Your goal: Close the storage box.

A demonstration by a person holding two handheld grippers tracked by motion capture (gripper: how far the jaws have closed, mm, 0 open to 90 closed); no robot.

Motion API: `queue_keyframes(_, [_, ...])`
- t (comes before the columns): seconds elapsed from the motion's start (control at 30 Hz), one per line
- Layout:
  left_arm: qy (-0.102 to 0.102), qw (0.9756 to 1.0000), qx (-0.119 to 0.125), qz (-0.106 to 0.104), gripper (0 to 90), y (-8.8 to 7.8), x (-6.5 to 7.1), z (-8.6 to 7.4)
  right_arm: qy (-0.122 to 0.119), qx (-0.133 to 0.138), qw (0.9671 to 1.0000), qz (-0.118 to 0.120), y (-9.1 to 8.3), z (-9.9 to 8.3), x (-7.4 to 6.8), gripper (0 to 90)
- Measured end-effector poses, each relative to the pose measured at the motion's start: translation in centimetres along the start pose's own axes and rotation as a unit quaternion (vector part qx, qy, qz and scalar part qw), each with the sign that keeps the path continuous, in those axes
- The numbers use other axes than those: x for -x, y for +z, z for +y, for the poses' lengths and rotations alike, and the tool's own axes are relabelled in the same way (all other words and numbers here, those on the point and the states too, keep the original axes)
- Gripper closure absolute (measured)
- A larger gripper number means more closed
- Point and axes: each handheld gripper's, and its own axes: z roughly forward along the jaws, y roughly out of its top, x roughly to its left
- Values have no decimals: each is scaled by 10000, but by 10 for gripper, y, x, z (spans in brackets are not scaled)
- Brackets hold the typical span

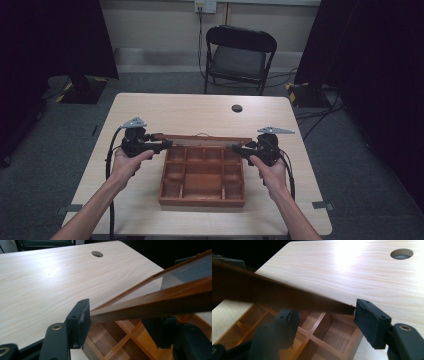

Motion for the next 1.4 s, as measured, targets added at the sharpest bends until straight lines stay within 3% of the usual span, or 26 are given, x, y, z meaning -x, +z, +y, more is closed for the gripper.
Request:
queue_keyframes(0.53, [149, 9997, -192, 32, 366, 0, 7, -10, -111, -172, 9997, -108, -2, -7, -12, 270])
queue_keyframes(0.87, [50, 9998, -100, 148, 257, -10, 4, -14, -25, -229, 9997, -34, 1, -12, -14, 264])
queue_keyframes(1.07, [6, 9998, -71, 206, 217, -13, 2, -18, -141, -236, 9996, -103, 8, -10, -19, 235])
queue_keyframes(1.13, [13, 9997, -79, 223, 205, -14, 2, -19, -235, -282, 9992, -158, 8, -10, -20, 247])
queue_keyframes(1.4, [18, 9997, -152, 172, 181, -17, 2, -26, -200, -505, 9985, -31, 5, -19, -14, 249])
